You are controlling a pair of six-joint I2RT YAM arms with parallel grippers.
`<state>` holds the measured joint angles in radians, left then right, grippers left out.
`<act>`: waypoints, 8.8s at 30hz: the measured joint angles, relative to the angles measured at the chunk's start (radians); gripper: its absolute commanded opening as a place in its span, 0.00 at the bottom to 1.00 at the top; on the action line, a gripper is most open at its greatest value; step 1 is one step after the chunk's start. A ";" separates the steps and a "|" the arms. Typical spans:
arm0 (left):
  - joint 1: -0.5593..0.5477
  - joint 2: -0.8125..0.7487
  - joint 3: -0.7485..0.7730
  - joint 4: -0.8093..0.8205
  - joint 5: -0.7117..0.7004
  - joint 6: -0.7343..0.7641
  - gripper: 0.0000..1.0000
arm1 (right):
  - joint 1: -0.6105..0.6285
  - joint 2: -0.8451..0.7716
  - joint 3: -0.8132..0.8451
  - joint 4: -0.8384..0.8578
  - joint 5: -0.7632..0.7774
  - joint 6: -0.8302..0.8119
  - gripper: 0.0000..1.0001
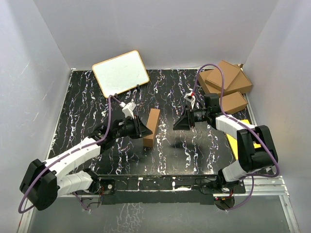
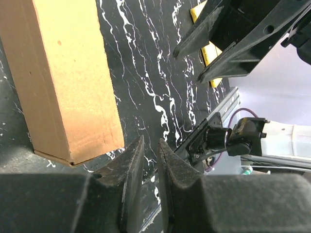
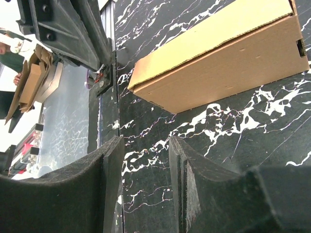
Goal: Fold the paper box
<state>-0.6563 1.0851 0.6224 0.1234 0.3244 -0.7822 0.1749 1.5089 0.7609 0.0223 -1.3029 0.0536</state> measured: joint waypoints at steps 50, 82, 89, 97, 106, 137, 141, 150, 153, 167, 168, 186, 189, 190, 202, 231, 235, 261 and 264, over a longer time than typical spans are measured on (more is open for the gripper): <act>0.037 -0.075 -0.101 0.109 -0.029 -0.009 0.97 | 0.079 0.242 0.425 -0.239 0.074 -0.118 0.44; 0.053 -0.170 -0.262 0.233 -0.109 -0.055 0.97 | 0.146 0.493 0.567 -0.190 0.125 0.100 0.30; 0.053 -0.177 -0.262 0.182 -0.137 -0.040 0.97 | 0.146 0.501 0.587 -0.175 0.098 0.137 0.27; 0.053 -0.177 -0.261 0.142 -0.160 -0.029 0.97 | 0.146 0.495 0.616 -0.166 0.082 0.167 0.16; 0.053 -0.177 -0.253 0.129 -0.162 -0.029 0.97 | 0.157 0.515 0.665 -0.153 0.089 0.190 0.14; -0.078 0.210 0.411 -0.444 -0.467 0.148 0.93 | -0.063 0.139 0.320 -0.308 0.060 -0.159 0.51; -0.124 0.341 0.499 -0.496 -0.544 0.177 0.93 | -0.156 0.082 0.216 -0.312 0.074 -0.202 0.53; -0.189 0.599 0.663 -0.639 -0.691 0.188 0.90 | -0.171 0.044 0.198 -0.294 0.050 -0.207 0.53; -0.204 0.621 0.674 -0.657 -0.711 0.188 0.86 | -0.171 0.044 0.198 -0.294 0.044 -0.206 0.53; -0.212 0.708 0.705 -0.710 -0.764 0.196 0.48 | -0.171 0.044 0.198 -0.295 0.035 -0.206 0.53; -0.212 0.708 0.705 -0.715 -0.769 0.196 0.45 | -0.171 0.044 0.198 -0.295 0.035 -0.206 0.53; -0.054 0.490 0.579 -0.886 -1.059 0.294 0.39 | -0.171 0.051 0.198 -0.297 0.035 -0.207 0.52; 0.021 0.473 0.527 -0.869 -1.092 0.348 0.47 | -0.171 0.051 0.198 -0.297 0.035 -0.207 0.52; 0.039 0.473 0.516 -0.861 -1.101 0.366 0.50 | -0.171 0.051 0.198 -0.297 0.035 -0.207 0.52; 0.079 0.609 0.492 -0.773 -1.131 0.468 0.97 | -0.171 0.051 0.198 -0.299 0.035 -0.207 0.52; 0.313 0.215 0.423 -0.677 -0.623 0.564 0.96 | -0.171 0.067 0.198 -0.311 0.036 -0.215 0.52; 0.434 0.207 0.423 -0.644 -0.486 0.614 0.94 | -0.171 0.068 0.198 -0.311 0.036 -0.217 0.52; 0.580 0.393 0.378 -0.599 -0.218 0.710 0.34 | -0.171 0.085 0.198 -0.311 0.036 -0.222 0.52; 0.580 0.392 0.378 -0.600 -0.242 0.706 0.31 | -0.171 0.086 0.198 -0.311 0.036 -0.222 0.52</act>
<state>-0.0761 1.4769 1.0008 -0.4770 0.0826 -0.0757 0.0044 1.5948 0.9588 -0.2890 -1.2671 -0.1684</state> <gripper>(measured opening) 0.492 0.525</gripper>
